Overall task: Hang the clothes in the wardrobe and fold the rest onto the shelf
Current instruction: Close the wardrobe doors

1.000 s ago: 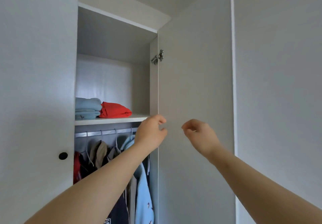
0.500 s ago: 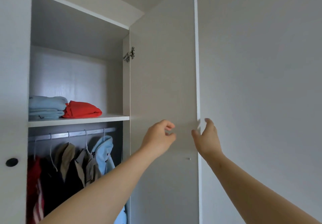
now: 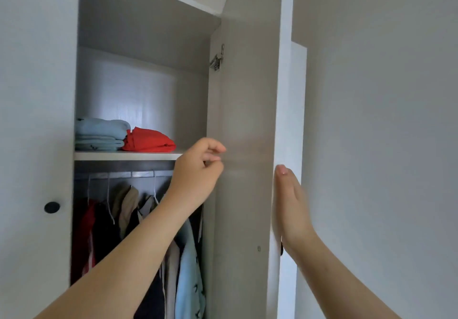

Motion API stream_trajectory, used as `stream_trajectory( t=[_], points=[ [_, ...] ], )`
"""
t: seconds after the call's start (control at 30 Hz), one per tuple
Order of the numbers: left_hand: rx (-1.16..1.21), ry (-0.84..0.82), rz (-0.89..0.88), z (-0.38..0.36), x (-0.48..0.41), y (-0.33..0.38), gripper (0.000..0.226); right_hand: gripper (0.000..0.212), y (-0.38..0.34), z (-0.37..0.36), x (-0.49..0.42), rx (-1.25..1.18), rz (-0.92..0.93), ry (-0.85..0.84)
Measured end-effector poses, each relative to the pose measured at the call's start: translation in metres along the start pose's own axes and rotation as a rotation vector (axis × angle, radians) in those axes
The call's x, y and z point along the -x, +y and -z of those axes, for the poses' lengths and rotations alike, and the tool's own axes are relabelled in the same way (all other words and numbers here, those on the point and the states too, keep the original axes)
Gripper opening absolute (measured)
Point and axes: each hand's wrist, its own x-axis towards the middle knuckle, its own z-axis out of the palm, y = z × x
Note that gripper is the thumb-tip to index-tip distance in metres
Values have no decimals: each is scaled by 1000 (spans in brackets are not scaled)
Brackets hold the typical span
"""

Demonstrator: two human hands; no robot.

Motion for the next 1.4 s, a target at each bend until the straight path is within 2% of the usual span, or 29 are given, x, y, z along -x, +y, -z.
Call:
stream_trajectory(
  t=[0.17,0.33,0.47,0.5,0.57,0.63,0.7,0.8,0.87,1.03,1.4],
  points=[
    [-139,51,-69,54,3,-9,39,24,-12,-65,8,-105,87,-47],
    [-273,205,-54,124,2,-35,43,27,-17,-140,13,-68,154,-152],
    [-569,251,-124,178,-1,-66,41,28,-11,-198,10,34,167,-308],
    [-653,275,-132,195,-3,-75,40,31,-8,-215,10,123,192,-338],
    [-780,317,-144,220,-6,-90,36,52,2,-240,8,381,266,-403],
    [-895,302,-119,241,-9,-108,32,68,10,-264,8,508,259,-519],
    [-1002,193,-24,255,-14,-127,53,76,16,-285,7,576,221,-610],
    [-1151,4,107,270,-25,-157,93,80,22,-311,3,621,186,-634],
    [-1221,-44,154,274,-32,-176,106,84,25,-321,-4,657,179,-644],
    [-1301,-78,243,269,-41,-213,114,89,42,-339,-22,785,181,-689],
    [-1393,82,65,262,-41,-249,120,86,77,-366,-38,912,247,-645]
  ],
)
